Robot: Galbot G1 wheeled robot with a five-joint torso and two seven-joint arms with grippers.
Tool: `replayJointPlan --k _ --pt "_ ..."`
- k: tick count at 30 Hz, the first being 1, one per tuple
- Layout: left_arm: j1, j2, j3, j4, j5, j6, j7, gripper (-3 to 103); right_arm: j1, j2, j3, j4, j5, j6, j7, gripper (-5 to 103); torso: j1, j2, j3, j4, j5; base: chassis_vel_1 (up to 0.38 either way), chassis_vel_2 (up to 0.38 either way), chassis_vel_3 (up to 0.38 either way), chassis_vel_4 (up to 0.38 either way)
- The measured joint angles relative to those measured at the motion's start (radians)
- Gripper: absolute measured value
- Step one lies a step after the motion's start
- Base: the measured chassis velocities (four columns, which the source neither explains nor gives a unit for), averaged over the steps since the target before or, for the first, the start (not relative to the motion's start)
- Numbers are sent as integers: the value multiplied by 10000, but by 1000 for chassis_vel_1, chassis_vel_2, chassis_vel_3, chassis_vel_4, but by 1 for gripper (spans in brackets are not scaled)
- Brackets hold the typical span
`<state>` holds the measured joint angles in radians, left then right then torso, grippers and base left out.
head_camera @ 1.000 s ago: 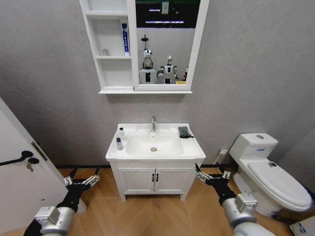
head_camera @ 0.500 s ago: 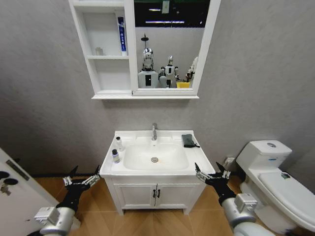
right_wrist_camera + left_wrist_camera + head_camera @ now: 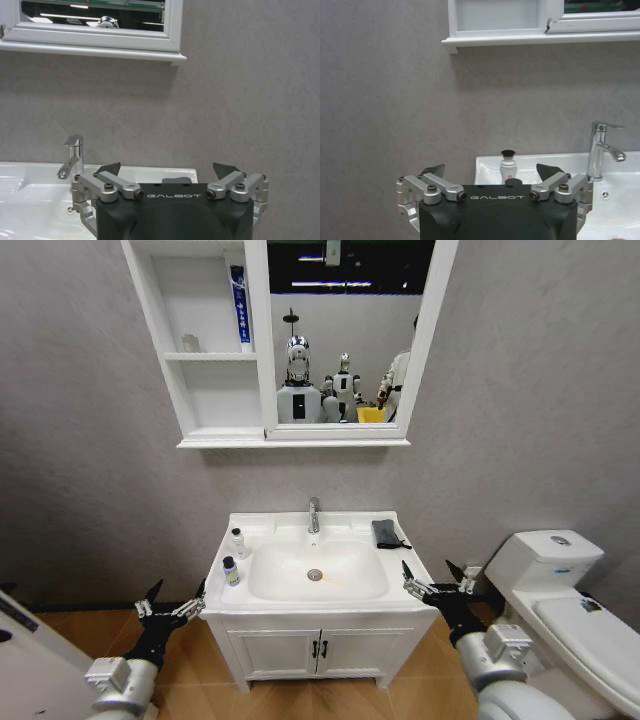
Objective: Move facial cleanser and shampoo from washbasin to cabinet, then wipe washbasin with towel.
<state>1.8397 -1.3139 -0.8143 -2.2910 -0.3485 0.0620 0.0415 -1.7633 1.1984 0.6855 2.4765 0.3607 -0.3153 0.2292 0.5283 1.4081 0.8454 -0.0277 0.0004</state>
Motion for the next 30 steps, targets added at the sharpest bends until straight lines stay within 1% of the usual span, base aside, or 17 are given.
replayJointPlan --k 1,2,4,5,8,9,12,13,15,16,18,19,21,24,26,30 --pt "-92 104 103 229 -2 -166 68 100 118 -75 1 -79 105 -19 10 100 1 0 0 -1 -4 0 0 0 0" --pt "-92 104 103 229 -2 -166 68 100 118 -75 1 -79 105 -19 10 100 1 0 0 -1 -4 0 0 0 0" --pt "-414 403 277 752 -3 -285 103 100 481 -338 56 -262 355 -99 46 100 5 -2 1 0 -1 0 0 0 0" --pt "-414 403 277 752 -3 -285 103 100 481 -338 56 -262 355 -99 46 100 5 -2 1 0 -1 0 0 0 0" --pt "-965 816 493 1298 0 -139 69 100 1018 -743 125 -474 821 -333 198 100 10 -3 3 0 -2 0 0 0 0" --pt "-965 816 493 1298 0 -139 69 100 1018 -743 125 -474 821 -333 198 100 10 -3 3 0 -2 0 0 0 0" --pt "-1667 1083 903 1934 55 -8 -70 100 1532 -1024 79 -791 1149 -543 286 100 9 -3 3 -1 -3 0 0 0 0" --pt "-1667 1083 903 1934 55 -8 -70 100 1532 -1024 79 -791 1149 -543 286 100 9 -3 3 -1 -3 0 0 0 0" --pt "-2046 1095 1314 2249 137 41 -145 100 1880 -1111 -34 -1181 1157 -558 285 100 9 -4 3 -1 0 0 0 0 0" --pt "-2046 1095 1314 2249 137 41 -145 100 1880 -1111 -34 -1181 1157 -558 285 100 9 -4 3 -1 0 0 0 0 0" --pt "-2452 1021 1830 2640 338 52 -217 100 2209 -1160 -109 -1509 1149 -564 279 100 9 -4 3 0 1 0 0 0 0" --pt "-2452 1021 1830 2640 338 52 -217 100 2209 -1160 -109 -1509 1149 -564 279 100 9 -4 3 0 1 0 0 0 0" --pt "-2820 911 2157 3015 564 30 -260 100 2399 -1198 -118 -1653 1150 -585 278 100 10 -4 3 0 -1 0 0 0 0" --pt "-3120 810 2326 3349 684 26 -308 100 2453 -1247 -93 -1722 1155 -594 278 100 9 -4 3 0 -2 0 0 0 0" --pt "-3508 738 2537 3784 728 49 -422 100 2480 -1293 -2 -1812 1158 -587 280 100 9 -4 3 0 -1 0 0 0 0" --pt "-3685 732 2616 3966 723 98 -530 100 2503 -1310 29 -1843 1169 -578 285 100 9 -4 2 -1 -1 0 0 0 0"
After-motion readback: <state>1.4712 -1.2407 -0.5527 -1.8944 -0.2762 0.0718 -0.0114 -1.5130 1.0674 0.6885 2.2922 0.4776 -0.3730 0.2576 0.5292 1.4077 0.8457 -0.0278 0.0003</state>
